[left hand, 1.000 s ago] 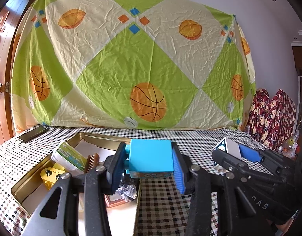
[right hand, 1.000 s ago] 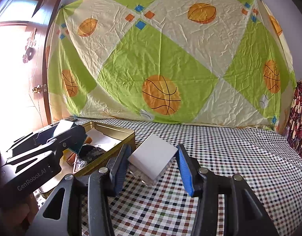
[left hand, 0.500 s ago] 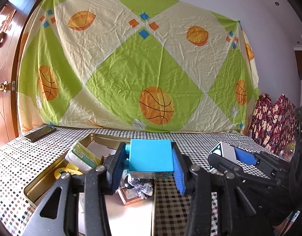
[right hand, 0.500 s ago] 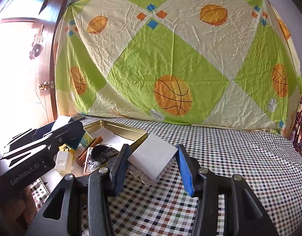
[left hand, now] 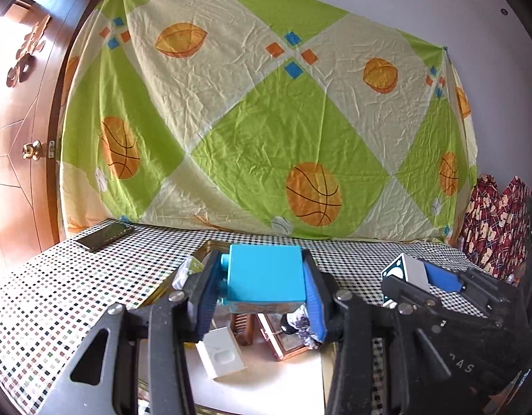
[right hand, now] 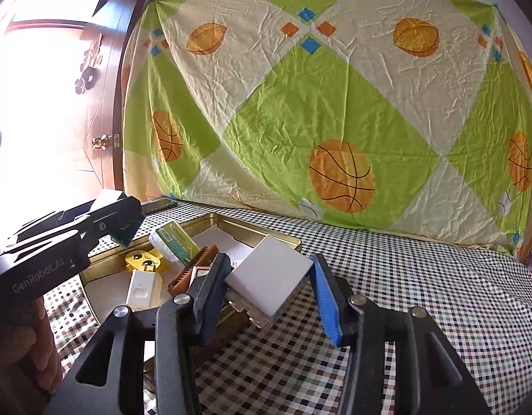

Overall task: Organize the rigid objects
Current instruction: 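Lower the blue block and white block into the tray and open both grippers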

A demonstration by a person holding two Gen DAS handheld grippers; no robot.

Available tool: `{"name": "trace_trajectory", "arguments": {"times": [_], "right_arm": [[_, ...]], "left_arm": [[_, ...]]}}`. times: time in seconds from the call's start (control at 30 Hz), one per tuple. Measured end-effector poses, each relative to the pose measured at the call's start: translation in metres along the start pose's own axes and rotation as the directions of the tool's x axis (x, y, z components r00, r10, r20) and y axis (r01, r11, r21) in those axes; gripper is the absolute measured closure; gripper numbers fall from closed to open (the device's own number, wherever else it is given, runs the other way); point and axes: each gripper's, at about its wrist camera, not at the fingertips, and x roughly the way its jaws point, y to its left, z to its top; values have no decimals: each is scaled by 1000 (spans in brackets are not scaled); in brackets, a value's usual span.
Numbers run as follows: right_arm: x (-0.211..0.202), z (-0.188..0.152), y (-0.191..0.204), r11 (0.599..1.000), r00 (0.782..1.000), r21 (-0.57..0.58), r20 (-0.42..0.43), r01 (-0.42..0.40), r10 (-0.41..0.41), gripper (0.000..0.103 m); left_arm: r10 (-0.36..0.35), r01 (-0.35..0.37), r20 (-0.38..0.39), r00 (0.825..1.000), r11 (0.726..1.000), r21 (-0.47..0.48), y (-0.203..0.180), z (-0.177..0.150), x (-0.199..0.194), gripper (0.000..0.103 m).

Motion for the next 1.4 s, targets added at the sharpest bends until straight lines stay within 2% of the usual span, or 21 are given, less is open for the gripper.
{"name": "trace_trajectory", "arguments": {"times": [0.2, 0.33, 0.63, 0.97, 1.03, 1.27, 1.37, 1.4], "right_arm": [[11, 20, 16, 997, 997, -7, 2, -80, 80, 53], [30, 31, 30, 992, 993, -25, -21, -121, 120, 53], [80, 40, 51, 983, 975, -30, -135, -180, 175, 53], [123, 35, 51, 986, 955, -12, -249, -169, 161, 53], [130, 32, 51, 983, 945, -2, -274, -184, 177, 53], [135, 27, 53, 983, 940, -12, -296, -182, 171, 51], [129, 27, 50, 985, 947, -13, -279, -170, 160, 41], [127, 27, 48, 986, 949, -9, -271, -167, 158, 39]], "left_arm": [[63, -63, -40, 997, 998, -6, 24, 4, 8, 60], [80, -83, -97, 992, 996, -22, 40, 3, 19, 60], [106, -104, -213, 971, 994, 19, 55, -3, 45, 60], [95, -86, -308, 947, 995, 41, 57, -13, 70, 59], [99, -88, -320, 942, 995, 51, 57, -15, 73, 60], [100, -85, -341, 935, 995, 56, 57, -18, 78, 61], [112, -100, -341, 934, 994, 53, 58, -18, 78, 55], [114, -104, -342, 933, 993, 50, 59, -18, 77, 48]]}}
